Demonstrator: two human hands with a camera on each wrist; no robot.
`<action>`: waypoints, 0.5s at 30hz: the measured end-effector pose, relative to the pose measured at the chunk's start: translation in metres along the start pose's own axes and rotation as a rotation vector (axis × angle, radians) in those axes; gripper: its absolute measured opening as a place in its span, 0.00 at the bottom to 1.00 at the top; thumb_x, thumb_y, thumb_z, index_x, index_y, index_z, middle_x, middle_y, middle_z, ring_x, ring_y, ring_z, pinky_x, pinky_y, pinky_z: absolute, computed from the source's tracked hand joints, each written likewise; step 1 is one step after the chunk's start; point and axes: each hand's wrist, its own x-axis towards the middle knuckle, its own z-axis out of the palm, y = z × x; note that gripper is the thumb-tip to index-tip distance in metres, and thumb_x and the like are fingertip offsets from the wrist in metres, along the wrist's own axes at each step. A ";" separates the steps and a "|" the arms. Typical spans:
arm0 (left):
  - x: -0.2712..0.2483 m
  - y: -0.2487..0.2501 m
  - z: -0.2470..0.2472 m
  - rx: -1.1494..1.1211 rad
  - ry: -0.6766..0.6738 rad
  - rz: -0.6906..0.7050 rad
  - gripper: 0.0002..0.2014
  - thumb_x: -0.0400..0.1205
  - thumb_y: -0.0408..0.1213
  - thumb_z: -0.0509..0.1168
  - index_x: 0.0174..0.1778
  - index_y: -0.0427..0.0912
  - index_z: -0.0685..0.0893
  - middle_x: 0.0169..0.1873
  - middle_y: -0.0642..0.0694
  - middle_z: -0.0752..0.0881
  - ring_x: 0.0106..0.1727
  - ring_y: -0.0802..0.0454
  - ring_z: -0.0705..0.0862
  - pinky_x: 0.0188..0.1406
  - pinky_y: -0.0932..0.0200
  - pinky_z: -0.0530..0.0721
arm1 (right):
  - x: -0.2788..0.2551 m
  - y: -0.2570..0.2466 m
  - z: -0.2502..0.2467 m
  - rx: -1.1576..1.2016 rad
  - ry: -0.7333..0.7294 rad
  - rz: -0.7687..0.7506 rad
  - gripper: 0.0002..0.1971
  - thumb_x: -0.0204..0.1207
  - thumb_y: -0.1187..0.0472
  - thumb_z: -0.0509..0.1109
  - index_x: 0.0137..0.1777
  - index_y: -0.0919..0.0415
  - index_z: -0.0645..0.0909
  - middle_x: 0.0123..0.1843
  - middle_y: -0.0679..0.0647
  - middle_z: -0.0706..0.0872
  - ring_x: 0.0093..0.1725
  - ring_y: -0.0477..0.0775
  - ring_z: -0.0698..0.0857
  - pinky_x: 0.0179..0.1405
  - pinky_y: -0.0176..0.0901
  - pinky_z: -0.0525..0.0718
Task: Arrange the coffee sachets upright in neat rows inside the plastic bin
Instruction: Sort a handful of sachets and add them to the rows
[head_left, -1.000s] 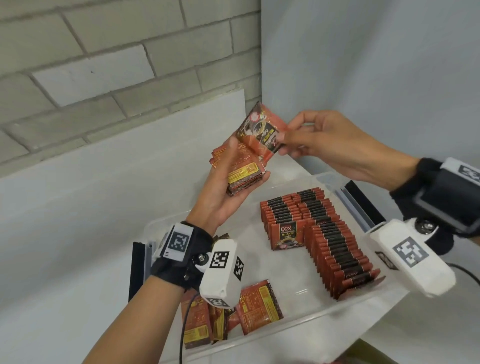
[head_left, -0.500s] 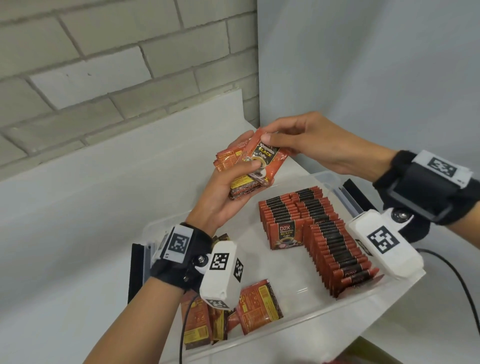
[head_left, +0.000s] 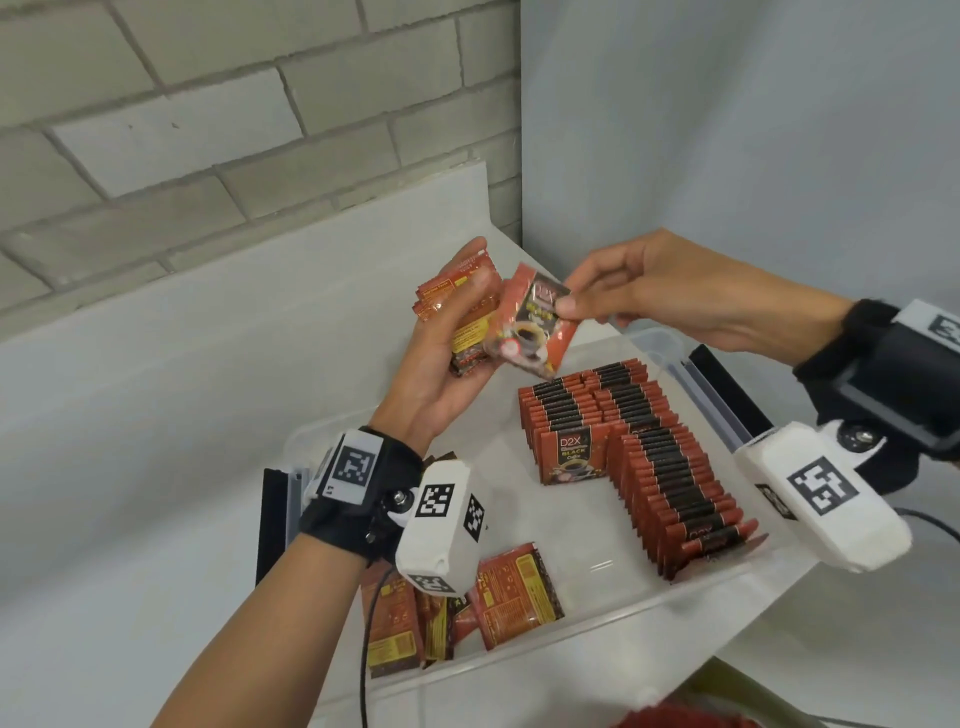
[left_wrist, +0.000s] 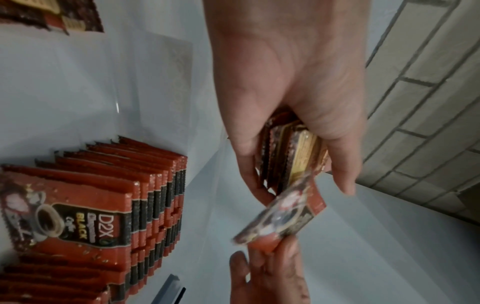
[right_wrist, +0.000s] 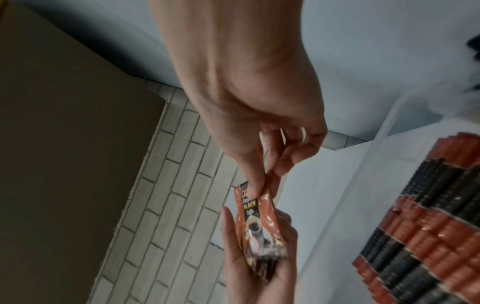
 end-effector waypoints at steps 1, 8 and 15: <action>0.000 0.001 -0.001 -0.006 0.019 0.003 0.19 0.72 0.40 0.71 0.60 0.45 0.82 0.44 0.45 0.90 0.46 0.51 0.89 0.46 0.54 0.88 | -0.003 0.002 0.001 -0.041 -0.046 0.004 0.05 0.70 0.54 0.78 0.43 0.54 0.89 0.44 0.53 0.92 0.43 0.47 0.84 0.43 0.39 0.77; -0.001 0.001 -0.001 -0.018 0.038 0.012 0.13 0.80 0.37 0.65 0.60 0.52 0.83 0.44 0.44 0.87 0.43 0.49 0.87 0.45 0.52 0.87 | -0.017 0.017 0.024 -0.476 -0.239 -0.015 0.04 0.71 0.55 0.80 0.40 0.46 0.87 0.37 0.43 0.92 0.39 0.40 0.89 0.49 0.41 0.87; -0.003 0.003 0.000 -0.036 0.069 -0.010 0.13 0.81 0.37 0.65 0.62 0.47 0.81 0.44 0.43 0.87 0.43 0.48 0.88 0.45 0.51 0.87 | -0.021 0.031 0.047 -0.849 -0.281 -0.134 0.07 0.71 0.56 0.78 0.40 0.57 0.84 0.38 0.45 0.86 0.36 0.38 0.78 0.37 0.36 0.75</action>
